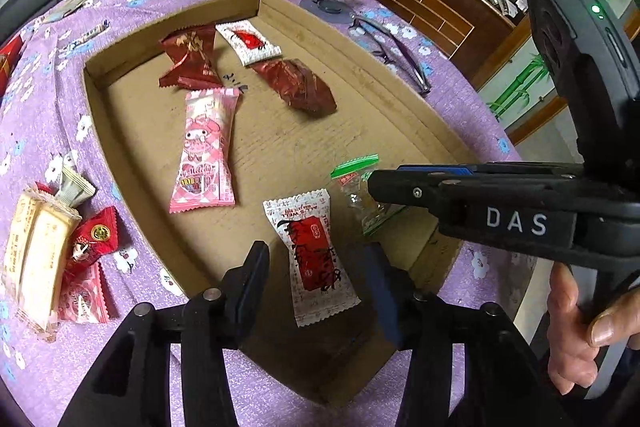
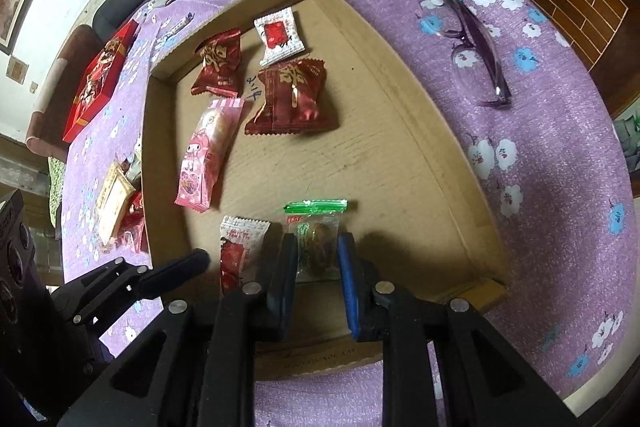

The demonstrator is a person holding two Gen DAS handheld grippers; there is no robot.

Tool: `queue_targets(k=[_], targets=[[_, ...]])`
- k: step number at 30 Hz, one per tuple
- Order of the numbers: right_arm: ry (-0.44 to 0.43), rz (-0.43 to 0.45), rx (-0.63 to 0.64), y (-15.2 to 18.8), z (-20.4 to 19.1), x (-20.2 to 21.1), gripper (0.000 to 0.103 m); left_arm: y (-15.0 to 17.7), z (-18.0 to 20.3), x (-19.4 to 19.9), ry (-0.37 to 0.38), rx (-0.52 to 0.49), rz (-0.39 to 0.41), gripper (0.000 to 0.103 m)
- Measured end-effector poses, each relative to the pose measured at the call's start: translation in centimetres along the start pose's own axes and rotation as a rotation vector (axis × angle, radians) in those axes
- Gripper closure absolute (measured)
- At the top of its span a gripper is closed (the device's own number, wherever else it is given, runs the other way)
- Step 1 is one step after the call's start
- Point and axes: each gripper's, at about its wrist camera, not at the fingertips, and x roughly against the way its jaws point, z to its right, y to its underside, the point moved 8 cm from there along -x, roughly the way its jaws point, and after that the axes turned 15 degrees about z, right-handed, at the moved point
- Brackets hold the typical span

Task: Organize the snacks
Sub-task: 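Lower both held snacks into the tray and open both grippers, then grasp a yellow cake packet with left gripper while right grasps another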

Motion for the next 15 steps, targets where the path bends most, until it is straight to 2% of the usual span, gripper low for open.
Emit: queue_targets(k=[6,15], targets=[[0.008,0.036,-0.002,-0.7,-0.4,0.7,0.083,-0.6,-0.6,1.1,-0.005,0.007,0.035,0.051],[-0.012,0.049,0.047,-0.8,-3.7,0.7,0.083,-0.8,-2.7,3.8,-0.013,0.042,0.094,0.051]])
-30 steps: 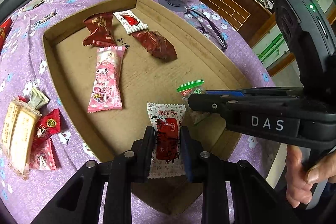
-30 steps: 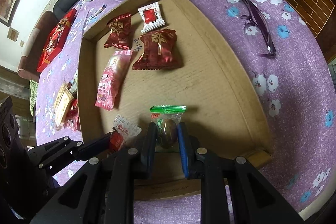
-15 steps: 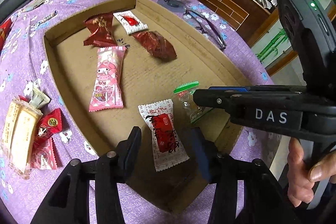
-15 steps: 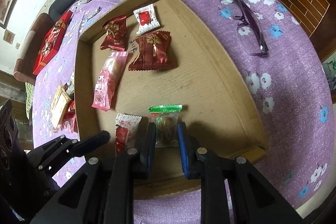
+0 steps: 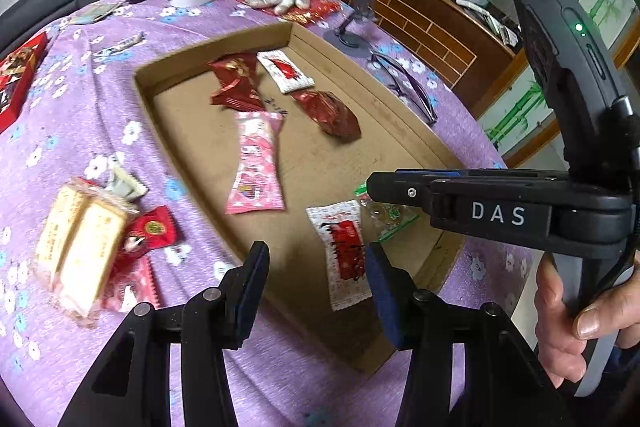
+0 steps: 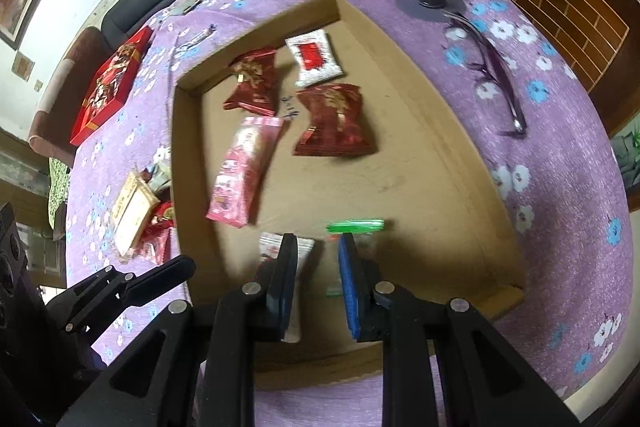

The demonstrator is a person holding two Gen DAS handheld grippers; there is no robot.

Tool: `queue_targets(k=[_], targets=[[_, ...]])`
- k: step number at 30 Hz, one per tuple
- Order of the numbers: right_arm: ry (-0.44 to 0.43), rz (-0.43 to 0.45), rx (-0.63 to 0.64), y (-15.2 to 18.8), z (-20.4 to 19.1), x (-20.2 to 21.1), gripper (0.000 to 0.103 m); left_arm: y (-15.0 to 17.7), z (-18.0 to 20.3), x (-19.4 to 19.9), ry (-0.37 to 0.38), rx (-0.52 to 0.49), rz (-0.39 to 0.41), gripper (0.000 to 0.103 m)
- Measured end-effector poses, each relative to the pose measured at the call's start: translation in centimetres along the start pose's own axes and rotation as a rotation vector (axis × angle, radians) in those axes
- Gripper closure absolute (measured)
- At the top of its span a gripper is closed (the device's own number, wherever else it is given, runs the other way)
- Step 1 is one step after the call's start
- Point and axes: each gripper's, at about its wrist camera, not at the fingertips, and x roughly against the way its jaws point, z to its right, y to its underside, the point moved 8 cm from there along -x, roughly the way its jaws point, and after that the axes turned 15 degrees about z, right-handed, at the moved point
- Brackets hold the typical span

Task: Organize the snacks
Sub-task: 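Grasp a yellow cake packet with left gripper while right grasps another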

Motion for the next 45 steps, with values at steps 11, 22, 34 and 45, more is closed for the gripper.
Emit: queue_targets(k=[11,22,34,45], targets=[[-0.019,0.000,0.083,-0.1,-5.2,-0.3,0.082,-0.2,-5.1,3.8,-0.038,0.088,0.078,0.051],[-0.052,-0.025,0.142,1.4,-10.2,-1.3,0.076,0.6,-11.9,7.1,-0.088,0.190,0.107,0.051],[-0.102,-0.019,0.178,3.8,-13.5,-0.8,0.070,-0.3,-20.1,7.3,-0.146,0.116,0.036,0.036],[-0.008,0.011,0.074,5.2,-9.8,0.8,0.070,-1.0,-18.8,1.3,-0.051,-0.020,-0.073,0.033]])
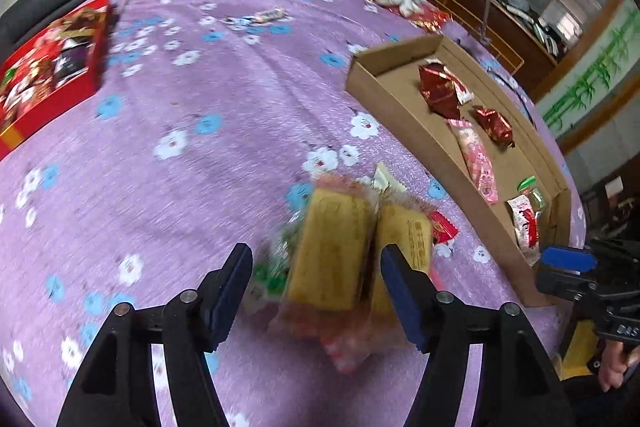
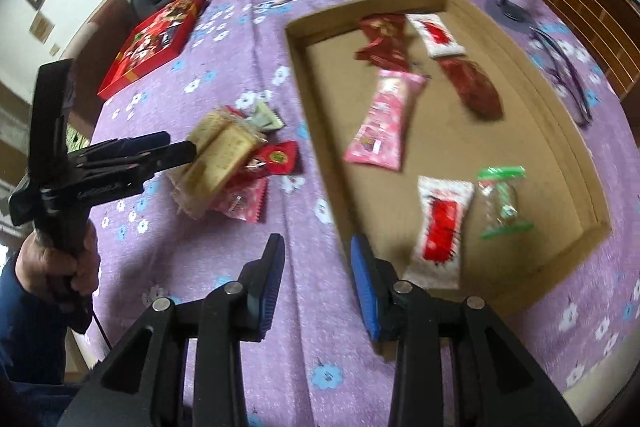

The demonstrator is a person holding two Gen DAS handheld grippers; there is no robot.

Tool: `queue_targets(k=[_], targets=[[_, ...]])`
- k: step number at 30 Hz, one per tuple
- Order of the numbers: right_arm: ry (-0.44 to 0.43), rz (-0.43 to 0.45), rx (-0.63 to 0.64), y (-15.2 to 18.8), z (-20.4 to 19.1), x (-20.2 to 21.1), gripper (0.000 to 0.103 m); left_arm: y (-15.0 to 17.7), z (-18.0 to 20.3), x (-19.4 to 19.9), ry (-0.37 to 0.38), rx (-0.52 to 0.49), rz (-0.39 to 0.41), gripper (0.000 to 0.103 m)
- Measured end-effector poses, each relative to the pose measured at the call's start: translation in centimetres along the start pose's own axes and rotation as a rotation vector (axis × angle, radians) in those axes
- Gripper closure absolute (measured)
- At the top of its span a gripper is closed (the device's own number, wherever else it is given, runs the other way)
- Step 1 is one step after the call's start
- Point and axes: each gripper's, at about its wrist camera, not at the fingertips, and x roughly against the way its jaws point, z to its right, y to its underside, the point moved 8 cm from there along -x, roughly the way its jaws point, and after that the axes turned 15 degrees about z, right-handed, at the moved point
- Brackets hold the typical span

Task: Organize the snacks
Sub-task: 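Grasp a yellow cake packet with left gripper while right grasps another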

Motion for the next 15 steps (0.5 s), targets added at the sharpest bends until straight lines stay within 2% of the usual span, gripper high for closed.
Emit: queue_targets(k=[2,4,6,7,8,13,15], targets=[[0.006,0.002,-0.006,0.2,0.3,0.2,0.070,-0.2,0.5,-0.7,0.026,0.000,0.002,0.033],[0.008,0.005,-0.007,0.3,0.4,0.4,0.070,-0.5,0.5,-1.1,0.021,0.013,0.011,0.033],[0.002,0.010,-0.002,0.2,0.1,0.5,0.070,-0.3,0.1,-1.4,-0.019,0.004,0.011,0.045],[-0.003,0.011,0.003,0.1,-0.2,0.4,0.070,0.1,-0.1,-1.4,-0.039,-0.006,0.010,0.057],[-0.010,0.011,0.011,0.0,-0.5,0.3,0.070,0.4,-0.3,-1.3,-0.049,-0.006,0.009,0.060],[-0.080,-0.016,0.031,-0.6,-2.9,-1.0,0.069,2.5,-2.1,1.6,-0.088,0.066,0.042,0.063],[-0.132,-0.042,-0.004,-0.9,-3.9,-1.9,0.064,3.6,-2.6,3.0,-0.093,0.095,0.057,0.063]])
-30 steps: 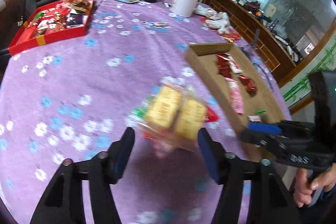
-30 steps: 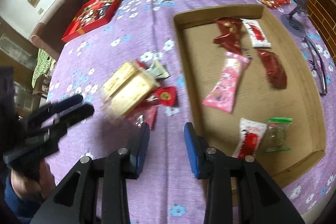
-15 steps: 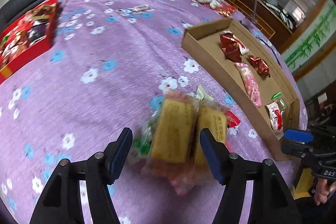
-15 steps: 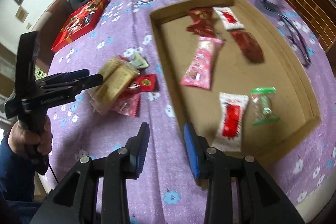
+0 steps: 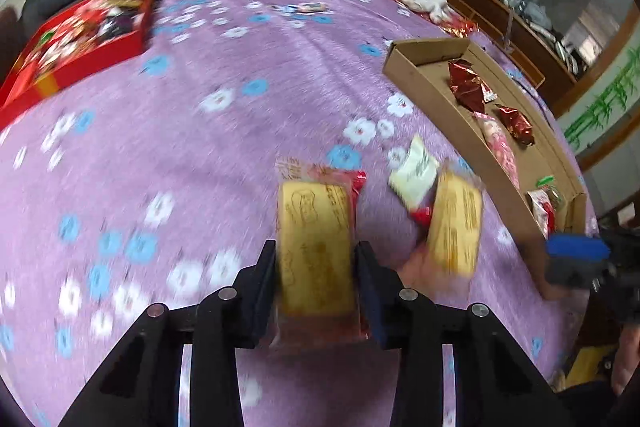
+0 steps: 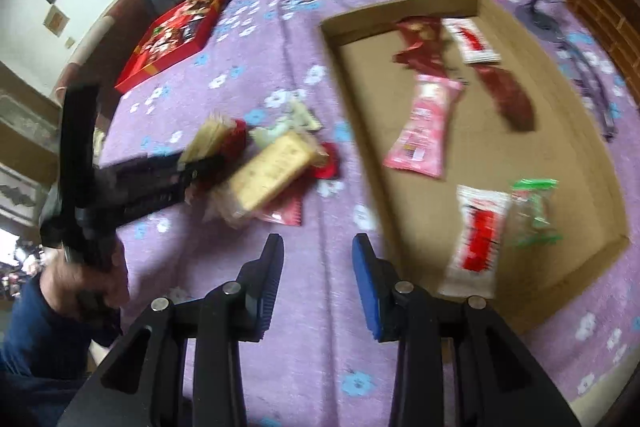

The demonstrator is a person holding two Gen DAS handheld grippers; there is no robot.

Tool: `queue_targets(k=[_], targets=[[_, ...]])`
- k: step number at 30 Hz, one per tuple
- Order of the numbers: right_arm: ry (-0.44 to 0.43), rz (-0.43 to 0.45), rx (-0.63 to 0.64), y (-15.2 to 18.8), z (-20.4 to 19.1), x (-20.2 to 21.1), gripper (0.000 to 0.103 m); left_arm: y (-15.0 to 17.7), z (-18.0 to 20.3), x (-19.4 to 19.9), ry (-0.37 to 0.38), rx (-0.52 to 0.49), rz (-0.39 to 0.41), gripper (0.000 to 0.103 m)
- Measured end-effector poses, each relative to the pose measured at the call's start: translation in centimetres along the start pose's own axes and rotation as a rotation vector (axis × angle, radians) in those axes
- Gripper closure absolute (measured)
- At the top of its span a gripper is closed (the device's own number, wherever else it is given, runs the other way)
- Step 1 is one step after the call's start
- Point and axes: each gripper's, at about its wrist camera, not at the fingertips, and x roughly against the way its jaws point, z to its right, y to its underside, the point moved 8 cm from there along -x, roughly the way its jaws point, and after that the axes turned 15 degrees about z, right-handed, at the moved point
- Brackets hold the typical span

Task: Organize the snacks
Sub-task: 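Grasp a yellow cake packet with left gripper while right grasps another, then carry both yellow cake packets toward and over the cardboard tray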

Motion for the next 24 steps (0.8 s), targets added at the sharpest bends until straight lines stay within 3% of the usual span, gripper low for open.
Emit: queue_targets(k=[2,5,11,17,21,24], targets=[[-0.030,-0.021,-0.035,-0.5,-0.7,-0.9,0.058,1.2,-0.7,1.3,-0.024,0.019,0.012,0.063],[-0.043,-0.058,-0.066,-1.5,-2.0,-3.0,0.058,2.8,-1.6,2.9,-0.052,0.046,0.026,0.062],[0.054,-0.142,-0.119,-2.0,-2.8,-7.1,0.056,5.1,-3.4,5.1,-0.086,0.086,0.035,0.062],[0.145,-0.170,-0.032,-2.1,-3.8,-9.5,0.053,5.9,-4.6,6.1,-0.109,0.104,0.038,0.062],[0.119,-0.157,0.008,-1.7,-4.3,-9.0,0.094,5.7,-5.1,6.0,-0.112,0.108,0.041,0.062],[0.085,-0.137,0.016,-1.5,-4.3,-7.9,0.094,5.2,-5.1,5.7,-0.085,0.129,0.040,0.062]])
